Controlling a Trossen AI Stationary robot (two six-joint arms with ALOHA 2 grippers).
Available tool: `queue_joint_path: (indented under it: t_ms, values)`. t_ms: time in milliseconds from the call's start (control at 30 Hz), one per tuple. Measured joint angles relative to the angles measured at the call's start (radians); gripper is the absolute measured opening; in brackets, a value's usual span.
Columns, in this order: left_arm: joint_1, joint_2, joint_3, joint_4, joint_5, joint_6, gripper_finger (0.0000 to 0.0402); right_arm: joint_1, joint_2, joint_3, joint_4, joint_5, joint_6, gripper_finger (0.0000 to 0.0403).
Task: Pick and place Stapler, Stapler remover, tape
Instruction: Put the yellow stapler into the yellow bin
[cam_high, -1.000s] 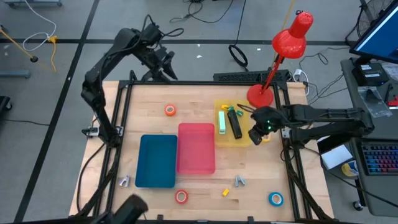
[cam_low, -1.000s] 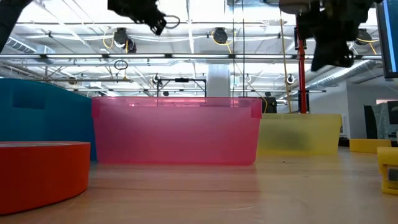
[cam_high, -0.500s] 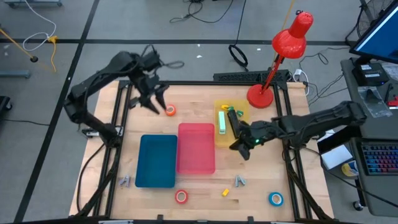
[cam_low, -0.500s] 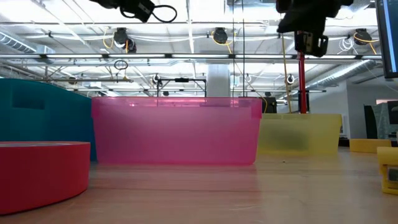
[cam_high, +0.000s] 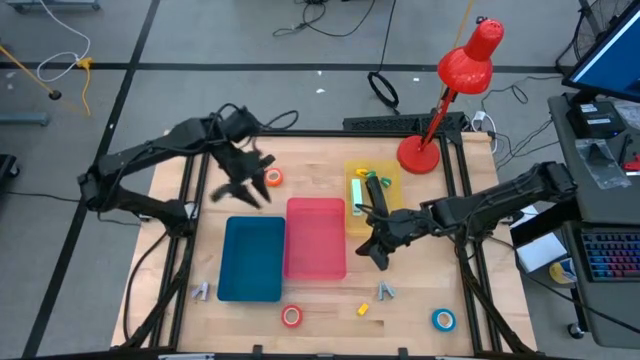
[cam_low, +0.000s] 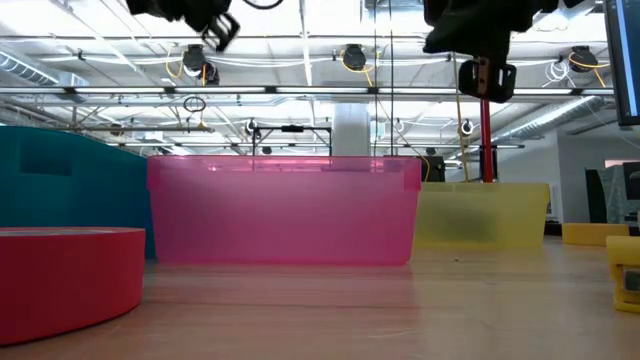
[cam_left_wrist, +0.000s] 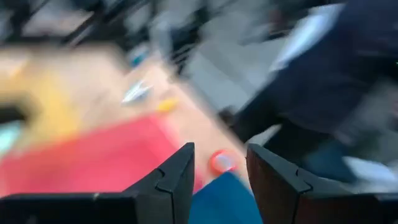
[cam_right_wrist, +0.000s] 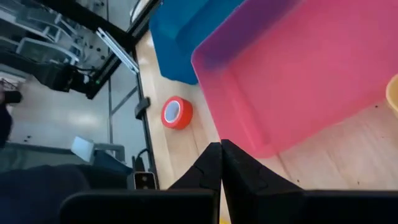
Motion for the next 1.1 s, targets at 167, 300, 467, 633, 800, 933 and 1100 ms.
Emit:
queue_joint_path:
  t_ms: [167,300,467,633,800,933,1100]
  values:
    - [-0.074,0.002,-0.046,0.162,-0.562,-0.366,0.0145,-0.007,0.0,0.0,0.002,0.001,-0.003,0.0]
    - [-0.109,0.011,-0.068,0.197,-0.782,-0.522,0.0145,-0.006,0.0,0.0,0.002,-0.001,-0.008,0.0]
    - [-0.13,-0.011,-0.075,0.188,-0.845,-0.581,0.0145,-0.006,0.0,0.0,0.002,-0.003,-0.067,0.0]
    - [-0.193,-0.165,-0.157,0.336,-0.972,-0.624,0.0145,-0.004,0.0,0.0,0.002,-0.004,-0.109,0.0]
    - [-0.255,-0.416,-0.366,0.484,-1.017,-0.715,0.0145,0.004,0.0,0.0,0.021,-0.001,-0.19,0.0]
    - [-0.308,-0.617,-0.51,0.525,-1.092,-0.769,0.0145,0.019,0.0,0.01,0.026,-0.006,-0.28,0.0]
    - [-0.355,-0.81,-0.604,0.521,-1.193,-0.772,0.0145,0.039,0.01,0.109,-0.146,0.008,-0.36,0.0]
